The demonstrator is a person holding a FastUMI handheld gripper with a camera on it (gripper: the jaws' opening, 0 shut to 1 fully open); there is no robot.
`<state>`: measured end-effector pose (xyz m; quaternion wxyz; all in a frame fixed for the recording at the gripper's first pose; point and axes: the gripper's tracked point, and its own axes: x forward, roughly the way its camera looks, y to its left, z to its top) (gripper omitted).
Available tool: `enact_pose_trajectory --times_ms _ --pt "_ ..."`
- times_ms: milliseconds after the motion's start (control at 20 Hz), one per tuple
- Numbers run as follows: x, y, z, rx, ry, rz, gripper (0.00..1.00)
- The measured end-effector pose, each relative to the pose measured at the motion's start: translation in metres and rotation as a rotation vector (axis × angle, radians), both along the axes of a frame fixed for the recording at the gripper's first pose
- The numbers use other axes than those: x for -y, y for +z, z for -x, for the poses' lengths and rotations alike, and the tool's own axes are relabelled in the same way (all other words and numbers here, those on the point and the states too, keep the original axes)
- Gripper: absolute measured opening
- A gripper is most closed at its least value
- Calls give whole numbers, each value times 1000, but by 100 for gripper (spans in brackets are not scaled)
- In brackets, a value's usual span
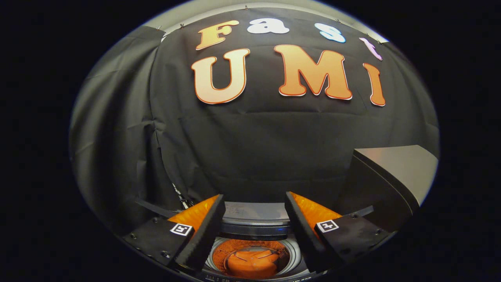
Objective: Put the clothes into the washing machine and then close the washing machine lid.
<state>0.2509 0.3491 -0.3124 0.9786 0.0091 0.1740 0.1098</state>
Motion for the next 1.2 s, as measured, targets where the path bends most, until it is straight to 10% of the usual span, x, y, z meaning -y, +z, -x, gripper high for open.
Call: enact_pose_trajectory --times_ms 550,1200 --pt "6 -72 11 -172 -9 32 99" --pt "100 162 72 117 -20 -45 98"
